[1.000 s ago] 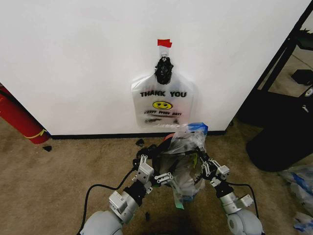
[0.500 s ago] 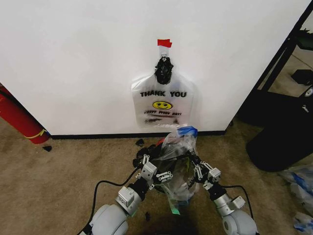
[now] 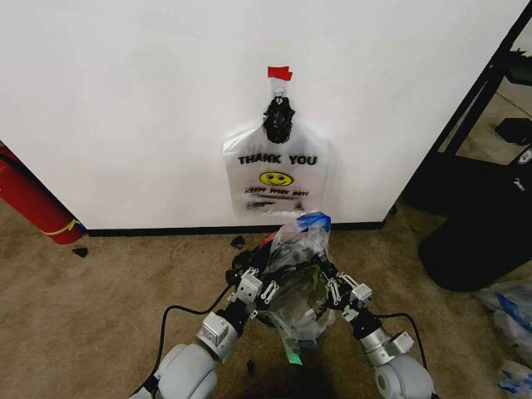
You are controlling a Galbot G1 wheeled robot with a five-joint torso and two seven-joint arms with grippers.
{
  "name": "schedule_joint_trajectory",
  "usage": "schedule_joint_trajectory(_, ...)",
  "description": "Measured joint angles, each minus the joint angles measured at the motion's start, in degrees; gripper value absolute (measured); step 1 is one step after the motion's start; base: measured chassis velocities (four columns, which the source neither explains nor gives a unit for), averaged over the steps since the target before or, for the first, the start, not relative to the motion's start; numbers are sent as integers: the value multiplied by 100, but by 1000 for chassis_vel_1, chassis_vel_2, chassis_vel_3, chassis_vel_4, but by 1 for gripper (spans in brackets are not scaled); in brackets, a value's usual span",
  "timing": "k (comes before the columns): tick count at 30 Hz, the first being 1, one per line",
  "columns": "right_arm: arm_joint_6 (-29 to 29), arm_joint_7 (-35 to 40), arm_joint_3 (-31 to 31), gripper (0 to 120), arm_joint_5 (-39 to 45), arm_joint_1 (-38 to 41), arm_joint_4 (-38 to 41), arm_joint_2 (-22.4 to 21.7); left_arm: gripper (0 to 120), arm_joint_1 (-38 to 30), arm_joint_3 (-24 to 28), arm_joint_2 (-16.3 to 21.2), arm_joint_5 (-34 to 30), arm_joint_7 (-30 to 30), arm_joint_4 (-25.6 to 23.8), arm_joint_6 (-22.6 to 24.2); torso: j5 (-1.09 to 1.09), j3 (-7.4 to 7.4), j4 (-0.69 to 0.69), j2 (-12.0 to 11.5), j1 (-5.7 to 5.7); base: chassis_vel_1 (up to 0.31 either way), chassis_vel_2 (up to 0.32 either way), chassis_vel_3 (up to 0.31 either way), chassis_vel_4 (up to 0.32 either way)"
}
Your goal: Pick up the garbage bag from the wall and place it over the trash bin.
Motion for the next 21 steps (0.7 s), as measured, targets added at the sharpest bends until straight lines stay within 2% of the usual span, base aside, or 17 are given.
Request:
schedule_joint_trajectory(3, -7, 32, 22, 1, 10, 5, 0, -9, 1, 32, -55, 31, -1, -11, -74, 12, 0, 0, 0, 0, 0, 0, 0, 0, 0)
schedule_joint_trajectory(5, -16, 60, 36, 1, 14, 9, 0, -12, 0, 48, -93, 59, -1, -19, -121, 34, 0, 0, 0, 0, 0, 0, 0, 0, 0)
schedule_joint_trajectory(21, -420, 12, 75, 1, 379, -126, -82, -115, 0, 165, -354, 262, 301, -493, -358, 954, 0, 0, 0, 0, 0, 0, 0, 0, 0)
